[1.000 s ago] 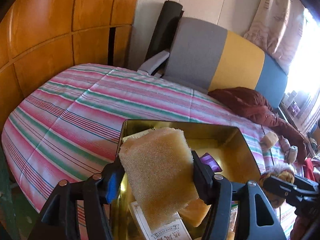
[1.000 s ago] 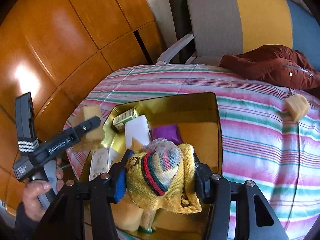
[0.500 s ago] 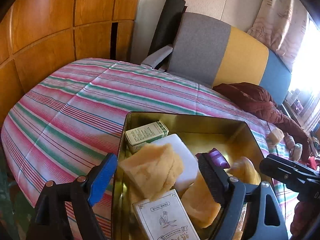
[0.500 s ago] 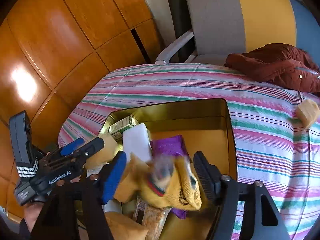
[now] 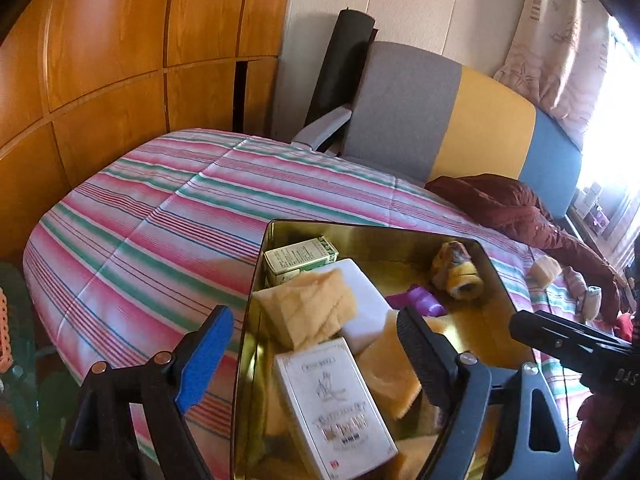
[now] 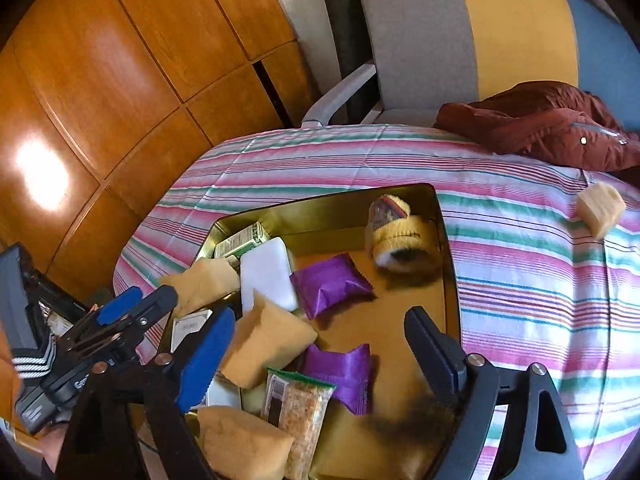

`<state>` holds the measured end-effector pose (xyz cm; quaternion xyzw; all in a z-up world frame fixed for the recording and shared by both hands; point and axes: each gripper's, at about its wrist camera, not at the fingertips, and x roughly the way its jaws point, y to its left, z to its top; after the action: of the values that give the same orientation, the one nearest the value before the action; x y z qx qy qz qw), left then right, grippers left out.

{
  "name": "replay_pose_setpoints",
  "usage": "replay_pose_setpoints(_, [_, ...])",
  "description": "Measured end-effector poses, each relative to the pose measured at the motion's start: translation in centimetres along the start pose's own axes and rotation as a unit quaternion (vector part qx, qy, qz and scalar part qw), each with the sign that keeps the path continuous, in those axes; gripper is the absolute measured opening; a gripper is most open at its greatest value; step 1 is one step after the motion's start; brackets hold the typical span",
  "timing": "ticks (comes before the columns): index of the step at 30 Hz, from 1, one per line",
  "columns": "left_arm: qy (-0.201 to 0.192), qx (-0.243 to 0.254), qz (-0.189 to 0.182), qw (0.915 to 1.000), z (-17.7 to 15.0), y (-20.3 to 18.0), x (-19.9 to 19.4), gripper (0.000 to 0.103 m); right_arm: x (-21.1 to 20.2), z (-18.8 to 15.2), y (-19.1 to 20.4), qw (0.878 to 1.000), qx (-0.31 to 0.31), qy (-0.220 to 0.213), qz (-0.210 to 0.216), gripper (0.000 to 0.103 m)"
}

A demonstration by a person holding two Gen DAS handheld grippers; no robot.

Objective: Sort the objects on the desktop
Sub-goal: 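Open both tools to drop the sponge and knit hat into the tray, then withdraw both tools from the tray back toward the bed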

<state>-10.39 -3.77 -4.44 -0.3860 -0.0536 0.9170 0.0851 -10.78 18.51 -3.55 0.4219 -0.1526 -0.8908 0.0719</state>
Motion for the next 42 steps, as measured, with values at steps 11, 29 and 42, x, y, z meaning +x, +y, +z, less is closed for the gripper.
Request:
replay_pose_setpoints(11, [-0.011, 0.036, -0.002, 0.9993, -1.7, -2.2, -3.2, 0.085, -2.2, -2.1, 0.8, 1.0, -0.013, -0.01, -0.015, 0.093])
replay_pose_setpoints(29, [-0.004, 0.104, -0.036, 0.9939, -4.7, -7.5, -6.0, 0.085, -6.5, -5.4, -3.0, 0.998, 0.01, -0.032, -0.062, 0.097])
replay_pose_setpoints(42, [0.021, 0.177, -0.074, 0.9812, -7.1, -13.7, -5.6, 0.085, -9.9, -8.1, -11.0, 0.988, 0.073, -0.03, -0.13, 0.1])
